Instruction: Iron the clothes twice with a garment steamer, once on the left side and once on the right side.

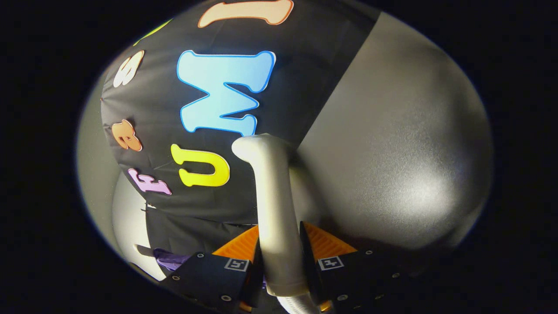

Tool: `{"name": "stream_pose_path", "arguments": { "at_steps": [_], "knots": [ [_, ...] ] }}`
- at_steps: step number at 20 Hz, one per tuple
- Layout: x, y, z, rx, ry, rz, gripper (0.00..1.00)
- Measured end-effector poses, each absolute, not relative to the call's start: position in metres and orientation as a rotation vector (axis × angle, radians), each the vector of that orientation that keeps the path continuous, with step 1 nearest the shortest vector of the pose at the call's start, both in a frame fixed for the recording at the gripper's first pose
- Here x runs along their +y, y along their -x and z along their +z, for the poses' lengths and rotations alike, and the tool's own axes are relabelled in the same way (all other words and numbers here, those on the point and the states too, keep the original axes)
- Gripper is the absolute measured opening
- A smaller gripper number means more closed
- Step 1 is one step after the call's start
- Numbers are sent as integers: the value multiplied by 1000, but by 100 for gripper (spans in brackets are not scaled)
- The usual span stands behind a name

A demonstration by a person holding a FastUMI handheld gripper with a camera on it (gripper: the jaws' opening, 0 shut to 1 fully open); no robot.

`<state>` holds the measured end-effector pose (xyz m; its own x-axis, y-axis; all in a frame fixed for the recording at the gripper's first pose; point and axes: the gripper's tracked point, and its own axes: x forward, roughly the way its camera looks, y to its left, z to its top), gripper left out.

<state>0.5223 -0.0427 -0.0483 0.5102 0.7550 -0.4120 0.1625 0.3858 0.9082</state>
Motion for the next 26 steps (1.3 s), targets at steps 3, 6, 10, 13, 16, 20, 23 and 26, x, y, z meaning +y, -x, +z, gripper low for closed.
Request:
{"name": "stream_pose_path", "arguments": {
  "at_steps": [3, 6, 10, 13, 16, 20, 23, 26],
  "knots": [
    [-39, -523, -45, 1000, -1139, 492, 39],
    [-43, -522, -42, 998, -1113, 465, 38],
    [-48, -508, -35, 952, -1028, 430, 38],
    [-48, -491, -25, 903, -1033, 415, 38],
    [-48, -469, -14, 876, -1008, 379, 38],
    [-39, -427, 11, 807, -943, 389, 38],
    [-28, -392, 31, 753, -904, 372, 38],
    [-15, -349, 38, 729, -874, 355, 38]
  ]
}}
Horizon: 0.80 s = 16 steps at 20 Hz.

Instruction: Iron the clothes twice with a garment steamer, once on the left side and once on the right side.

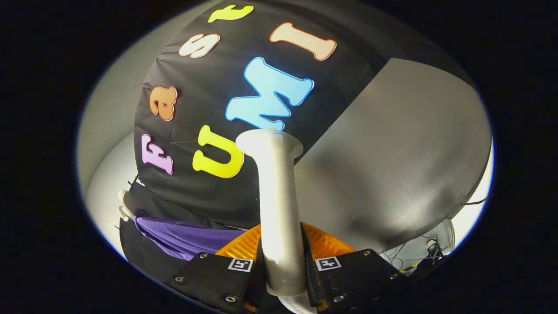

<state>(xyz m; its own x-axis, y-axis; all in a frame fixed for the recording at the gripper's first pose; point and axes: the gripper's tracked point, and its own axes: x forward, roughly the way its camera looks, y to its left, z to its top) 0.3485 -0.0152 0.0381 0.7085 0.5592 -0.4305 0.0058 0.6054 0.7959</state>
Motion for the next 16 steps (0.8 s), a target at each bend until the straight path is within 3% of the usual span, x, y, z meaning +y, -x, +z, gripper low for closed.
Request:
{"name": "stream_pose_path", "arguments": {
  "at_steps": [8, 16],
  "knots": [
    [40, -262, 49, 690, -731, 342, 38],
    [68, -205, 78, 501, -556, 293, 38]
  ]
}}
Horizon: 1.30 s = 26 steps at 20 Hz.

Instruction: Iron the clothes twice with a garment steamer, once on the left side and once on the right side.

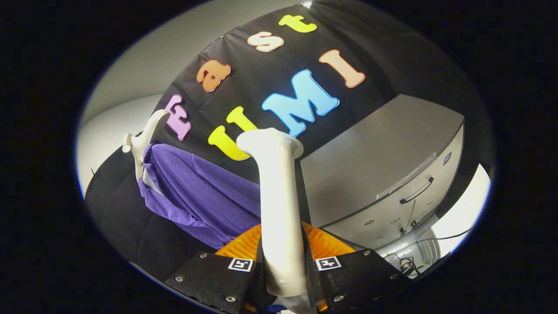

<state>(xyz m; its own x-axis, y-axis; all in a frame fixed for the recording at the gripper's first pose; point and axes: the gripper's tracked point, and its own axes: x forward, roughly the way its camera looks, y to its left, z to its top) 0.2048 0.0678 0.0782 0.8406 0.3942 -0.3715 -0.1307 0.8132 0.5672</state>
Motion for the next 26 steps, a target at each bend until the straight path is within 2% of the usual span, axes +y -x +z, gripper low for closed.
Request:
{"name": "stream_pose_path", "arguments": {
  "at_steps": [11, 26],
  "knots": [
    [129, -177, 132, 203, -235, 307, 37],
    [226, -188, 152, -25, 75, 260, 37]
  ]
}}
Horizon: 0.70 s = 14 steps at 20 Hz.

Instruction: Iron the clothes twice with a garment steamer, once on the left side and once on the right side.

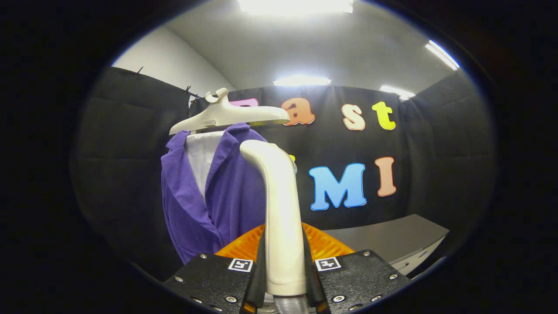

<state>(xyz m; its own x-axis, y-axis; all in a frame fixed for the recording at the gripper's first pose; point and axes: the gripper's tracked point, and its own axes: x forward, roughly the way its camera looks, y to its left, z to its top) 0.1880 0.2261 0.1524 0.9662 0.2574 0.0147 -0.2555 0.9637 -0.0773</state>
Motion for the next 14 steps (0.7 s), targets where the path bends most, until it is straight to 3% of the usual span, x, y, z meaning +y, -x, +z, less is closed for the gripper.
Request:
{"name": "stream_pose_path", "arguments": {
  "at_steps": [14],
  "knots": [
    [222, -187, 98, 23, 164, 196, 37]
  ]
}}
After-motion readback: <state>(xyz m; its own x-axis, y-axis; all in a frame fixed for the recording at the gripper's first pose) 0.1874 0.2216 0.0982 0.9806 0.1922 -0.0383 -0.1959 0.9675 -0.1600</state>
